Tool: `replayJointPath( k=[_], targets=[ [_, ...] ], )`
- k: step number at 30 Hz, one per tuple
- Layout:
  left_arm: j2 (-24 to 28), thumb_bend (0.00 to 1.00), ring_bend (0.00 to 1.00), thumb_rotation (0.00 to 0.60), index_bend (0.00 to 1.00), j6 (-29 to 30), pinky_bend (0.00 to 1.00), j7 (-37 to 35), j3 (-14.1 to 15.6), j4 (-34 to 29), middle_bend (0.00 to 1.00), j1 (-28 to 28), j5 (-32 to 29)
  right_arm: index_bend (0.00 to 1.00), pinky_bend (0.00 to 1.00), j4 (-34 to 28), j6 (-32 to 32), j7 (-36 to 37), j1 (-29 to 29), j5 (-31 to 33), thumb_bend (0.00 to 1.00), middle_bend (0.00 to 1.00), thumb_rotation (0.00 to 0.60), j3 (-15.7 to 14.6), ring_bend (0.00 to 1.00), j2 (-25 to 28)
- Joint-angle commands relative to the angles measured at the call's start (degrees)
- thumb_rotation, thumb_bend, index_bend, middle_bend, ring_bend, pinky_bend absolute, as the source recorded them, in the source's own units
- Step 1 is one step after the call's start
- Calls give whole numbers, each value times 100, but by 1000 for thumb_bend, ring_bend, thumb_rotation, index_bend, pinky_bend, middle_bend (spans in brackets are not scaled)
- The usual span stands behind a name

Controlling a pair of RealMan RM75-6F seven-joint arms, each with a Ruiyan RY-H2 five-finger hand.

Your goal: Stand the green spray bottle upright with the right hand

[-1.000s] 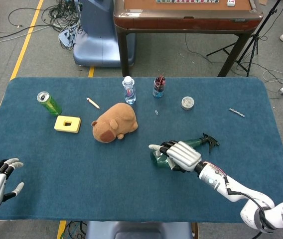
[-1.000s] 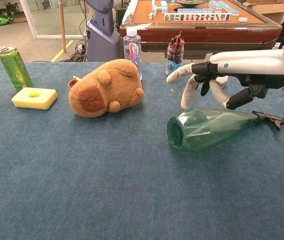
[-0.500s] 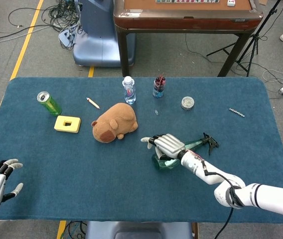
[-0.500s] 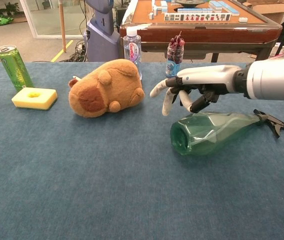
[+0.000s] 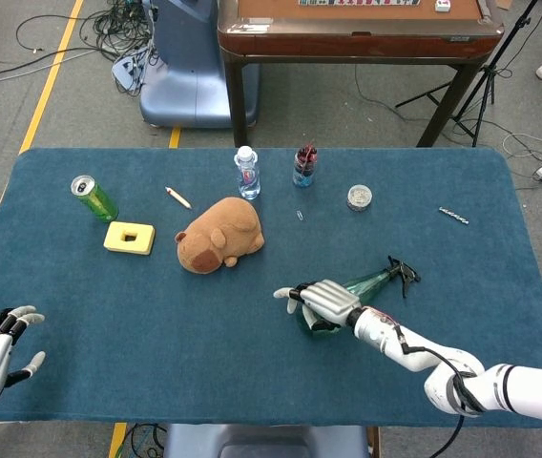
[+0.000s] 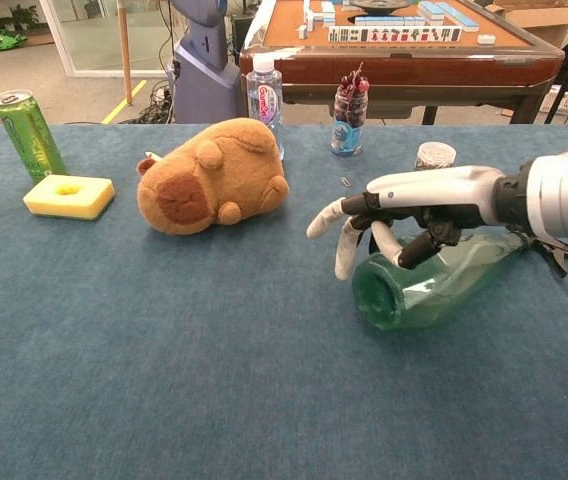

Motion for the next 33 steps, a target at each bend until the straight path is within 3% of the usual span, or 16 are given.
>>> replayJointPath(
  k=[1, 7, 8, 10, 11, 13, 20, 33],
  targets=[
    [4, 260, 214, 600, 337, 2, 226, 12, 4, -22, 249, -3, 16, 158, 259, -347, 111, 322, -160, -522, 1000, 341, 600, -318, 215, 361],
    [32, 260, 214, 600, 337, 22, 226, 22, 5, -57, 249, 19, -9, 185, 259, -497, 722, 720, -393, -1349, 967, 360, 600, -684, 236, 776],
    [32, 260, 214, 600, 337, 22, 226, 32, 3, -64, 249, 18, -8, 186, 259, -444, 844, 703, -434, -1404, 889, 361, 600, -702, 236, 800],
    [25, 260, 214, 600, 337, 8, 226, 51, 3, -79, 249, 7, -2, 188, 259, -347, 1038, 598, -502, -1385, 504, 361, 600, -661, 236, 776],
    [20, 260, 214, 600, 337, -2, 226, 65, 5, -93, 249, -3, 11, 188, 259, -295, 1159, 515, -547, -1334, 370, 357, 600, -612, 236, 740],
    [19, 260, 214, 600, 337, -3, 226, 80, 12, -115, 249, -11, 40, 188, 259, -247, 1324, 432, -605, -1237, 263, 339, 600, -528, 234, 692],
    [78, 260, 214, 600, 337, 34, 226, 40, 3, -124, 249, 32, -24, 188, 259, 110, 1858, 72, -829, -826, 212, 288, 600, -239, 216, 727],
    [58, 260, 214, 600, 337, -64, 226, -45, 14, -124, 249, -18, -3, 128, 259, 1101, 1803, -713, -1152, -208, 119, 229, 600, -352, 183, 622]
  ],
)
